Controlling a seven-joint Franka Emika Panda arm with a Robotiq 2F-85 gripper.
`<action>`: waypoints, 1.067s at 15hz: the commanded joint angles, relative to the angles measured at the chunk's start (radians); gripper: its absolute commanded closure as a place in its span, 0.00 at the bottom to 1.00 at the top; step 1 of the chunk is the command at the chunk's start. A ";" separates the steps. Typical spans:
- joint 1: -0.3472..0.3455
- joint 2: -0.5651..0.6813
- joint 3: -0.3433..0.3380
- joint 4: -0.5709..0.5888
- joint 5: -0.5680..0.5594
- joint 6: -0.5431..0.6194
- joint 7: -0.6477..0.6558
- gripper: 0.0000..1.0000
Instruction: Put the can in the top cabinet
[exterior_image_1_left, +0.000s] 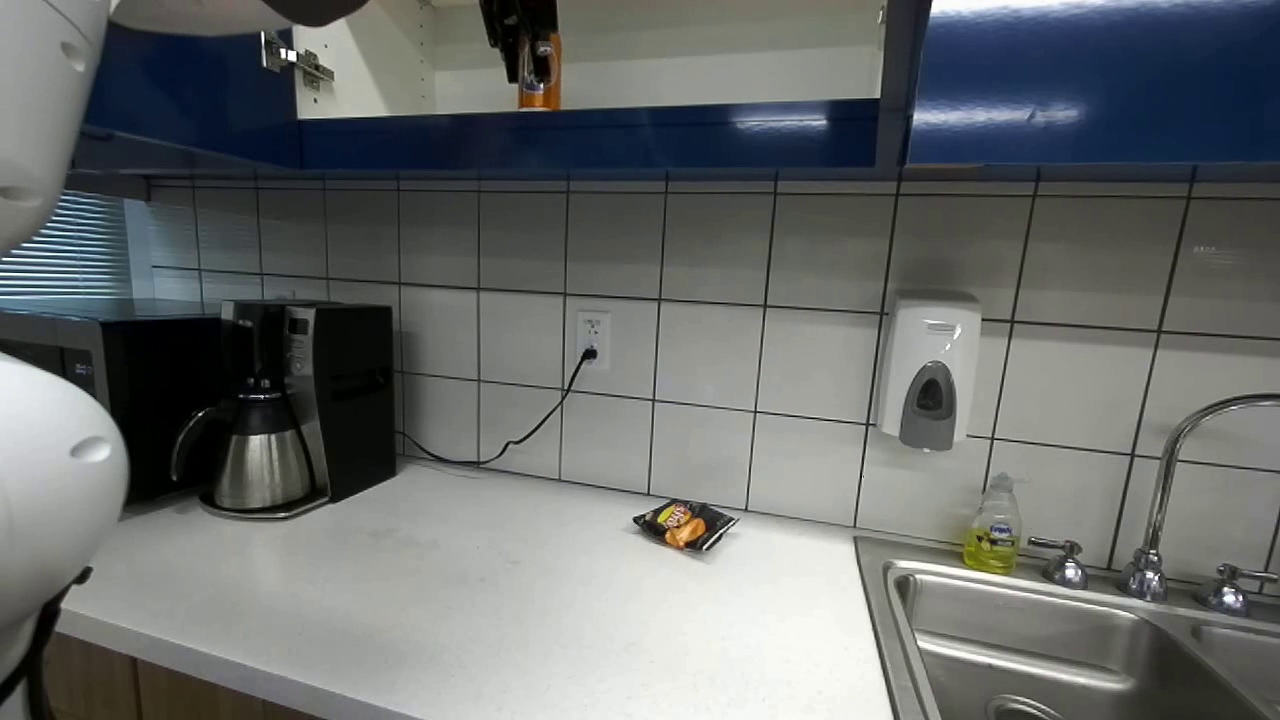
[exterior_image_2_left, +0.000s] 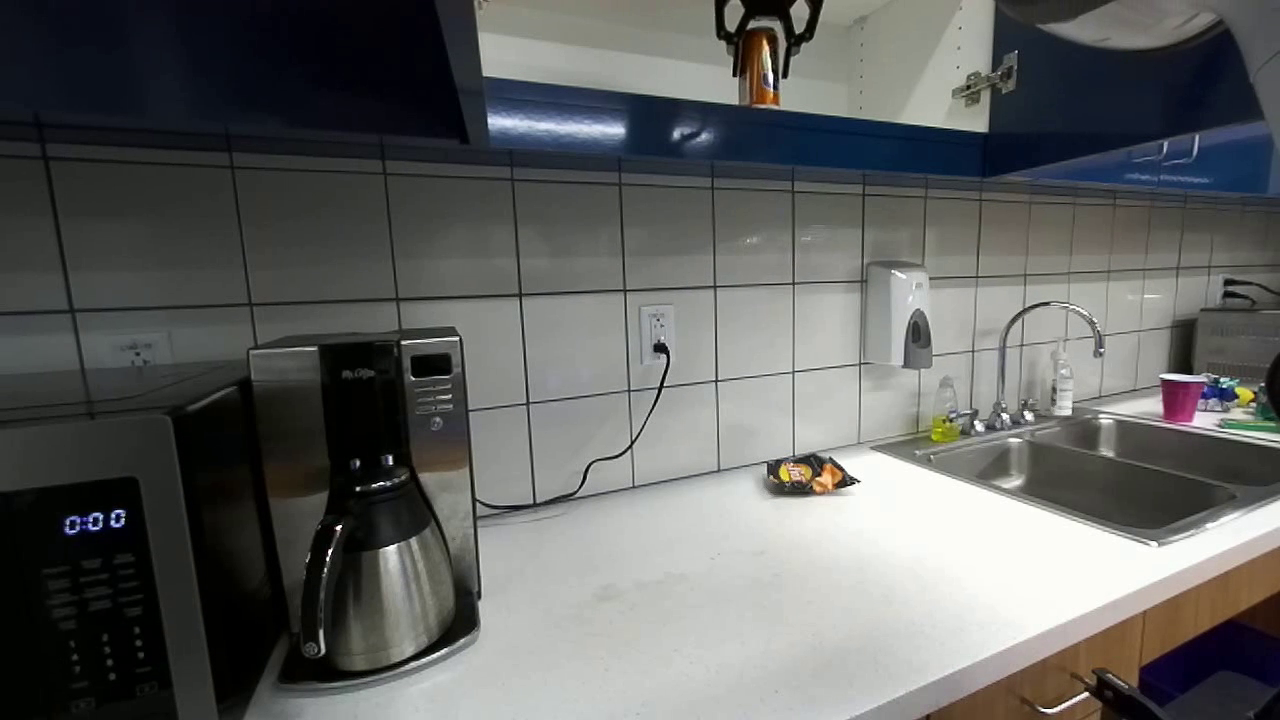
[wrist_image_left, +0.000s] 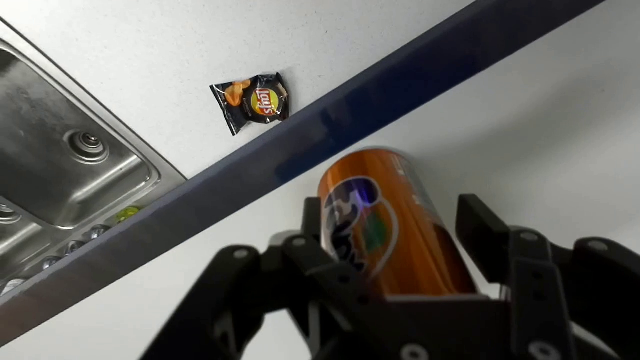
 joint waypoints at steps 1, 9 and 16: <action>-0.002 0.037 -0.009 0.048 -0.003 -0.033 0.034 0.00; -0.010 0.027 -0.019 0.041 0.017 -0.036 0.017 0.00; -0.013 -0.026 -0.009 0.020 0.049 -0.084 -0.032 0.00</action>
